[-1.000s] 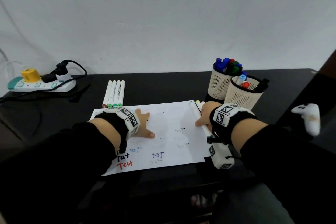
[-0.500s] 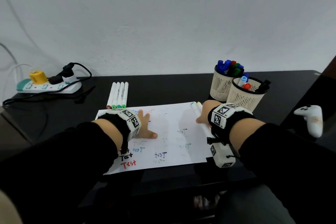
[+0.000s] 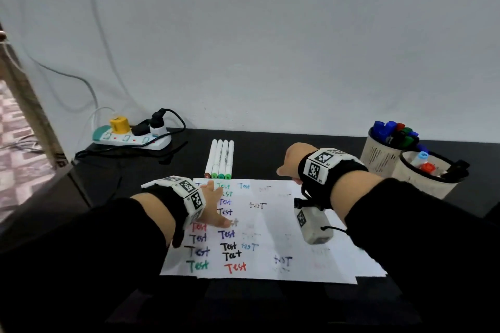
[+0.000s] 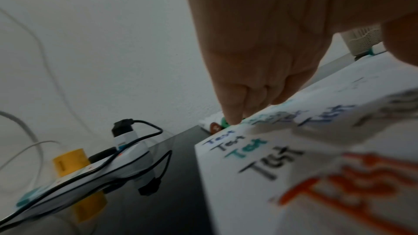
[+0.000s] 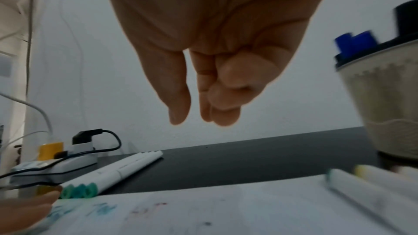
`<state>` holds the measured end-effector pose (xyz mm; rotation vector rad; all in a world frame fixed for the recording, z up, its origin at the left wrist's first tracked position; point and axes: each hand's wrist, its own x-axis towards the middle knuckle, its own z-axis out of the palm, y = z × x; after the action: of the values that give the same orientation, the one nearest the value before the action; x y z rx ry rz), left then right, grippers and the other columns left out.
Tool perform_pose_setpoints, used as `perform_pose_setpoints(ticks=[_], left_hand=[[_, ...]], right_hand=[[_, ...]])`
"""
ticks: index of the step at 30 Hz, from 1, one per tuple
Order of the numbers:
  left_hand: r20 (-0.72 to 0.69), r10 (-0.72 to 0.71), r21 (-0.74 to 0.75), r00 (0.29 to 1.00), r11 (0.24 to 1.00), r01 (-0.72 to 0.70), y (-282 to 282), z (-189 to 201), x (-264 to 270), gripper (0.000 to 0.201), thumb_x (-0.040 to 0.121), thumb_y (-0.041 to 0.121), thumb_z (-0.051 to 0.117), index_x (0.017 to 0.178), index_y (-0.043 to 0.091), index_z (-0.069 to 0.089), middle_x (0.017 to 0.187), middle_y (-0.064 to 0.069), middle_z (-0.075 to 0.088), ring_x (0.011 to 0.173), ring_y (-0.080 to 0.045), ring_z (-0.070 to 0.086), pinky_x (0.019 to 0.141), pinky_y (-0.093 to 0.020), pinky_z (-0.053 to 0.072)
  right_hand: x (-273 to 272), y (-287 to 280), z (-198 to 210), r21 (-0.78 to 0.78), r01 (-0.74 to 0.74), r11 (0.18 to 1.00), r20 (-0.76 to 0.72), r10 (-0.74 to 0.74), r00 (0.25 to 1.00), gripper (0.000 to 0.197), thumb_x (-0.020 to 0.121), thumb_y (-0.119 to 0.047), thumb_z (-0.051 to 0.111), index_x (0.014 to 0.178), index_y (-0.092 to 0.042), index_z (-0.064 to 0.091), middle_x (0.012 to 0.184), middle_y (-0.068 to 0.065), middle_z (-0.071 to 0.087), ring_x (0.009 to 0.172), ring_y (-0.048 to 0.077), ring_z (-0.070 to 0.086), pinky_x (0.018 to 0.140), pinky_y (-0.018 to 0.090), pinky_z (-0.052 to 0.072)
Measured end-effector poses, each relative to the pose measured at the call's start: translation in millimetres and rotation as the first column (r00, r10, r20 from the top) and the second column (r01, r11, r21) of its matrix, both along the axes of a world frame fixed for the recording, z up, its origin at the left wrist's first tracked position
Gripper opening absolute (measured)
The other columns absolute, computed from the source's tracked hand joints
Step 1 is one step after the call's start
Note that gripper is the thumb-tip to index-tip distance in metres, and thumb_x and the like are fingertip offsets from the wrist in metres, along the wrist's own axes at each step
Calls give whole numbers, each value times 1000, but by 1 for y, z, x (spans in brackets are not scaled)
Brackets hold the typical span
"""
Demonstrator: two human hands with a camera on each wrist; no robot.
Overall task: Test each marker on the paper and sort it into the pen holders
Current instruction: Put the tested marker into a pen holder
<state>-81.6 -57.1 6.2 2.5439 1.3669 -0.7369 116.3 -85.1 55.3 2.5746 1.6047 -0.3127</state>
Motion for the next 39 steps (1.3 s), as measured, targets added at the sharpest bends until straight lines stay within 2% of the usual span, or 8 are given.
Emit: perform_pose_setpoints(ticks=[3,9,16,18,21,27,32,39], left_hand=[[7,38,-26,999,999,-37,6,-2,-16,93,87,58,50,150,11,0,157,-11,-1,144,-26,13,115,-38,18],[37,40,-42,999,998,-38,20,-5,-30,96,84,58,54,150,12,1,157,-12,-7,145,-25,5,115,-41,17],[13,11,-37,1000,999,-11,29,-9,-32,99,83,60,54,150,11,0,158,-8,-4,144,-22,11,113,-41,24],[8,4,-29,1000,1000,-4,28,-9,-31,100,83,60,54,150,10,-1,157,-8,-6,145,-22,9,113,-41,24],[-2,1,-35,1000,999,-1,29,-9,-31,101,84,60,52,150,10,-6,157,-9,-10,145,-22,4,114,-42,21],[-9,-2,-25,1000,1000,2,27,-8,-30,100,84,59,52,150,8,-4,157,-10,-7,145,-23,9,114,-42,24],[-10,-2,-27,1000,1000,1,26,-7,-30,99,84,60,51,150,8,-3,157,-10,-7,144,-24,12,113,-41,27],[-11,10,-11,1000,1000,-10,22,-4,-28,96,87,57,50,150,9,-4,157,-10,-8,144,-23,13,111,-39,26]], right_hand=[[-16,25,-9,-9,-33,999,-38,32,999,35,82,-38,62,58,-14,53,61,1,59,72,25,65,73,30,52],[-44,68,-26,-21,-85,996,-102,83,991,30,84,-38,63,67,-15,54,69,1,61,80,23,67,78,31,53],[-56,112,-49,36,-71,997,-155,76,985,34,84,-41,54,61,-16,60,64,1,66,65,23,65,77,35,53],[-57,115,-49,15,-69,998,-160,70,985,32,87,-38,54,66,-15,58,76,3,67,75,24,65,84,38,52],[-58,115,-49,11,-98,995,-252,98,963,29,87,-28,63,66,-19,46,95,9,57,90,26,55,96,44,48],[-64,112,-42,-24,-46,999,-92,44,995,20,81,-31,60,69,-15,55,86,6,67,89,27,66,88,37,53],[-57,114,-47,-20,-1,1000,-122,-2,993,19,78,-29,57,67,-13,60,78,8,69,79,28,67,83,36,54],[-45,99,-45,23,95,995,-255,-86,963,29,77,-40,63,70,-11,58,88,11,71,87,30,69,87,40,55]])
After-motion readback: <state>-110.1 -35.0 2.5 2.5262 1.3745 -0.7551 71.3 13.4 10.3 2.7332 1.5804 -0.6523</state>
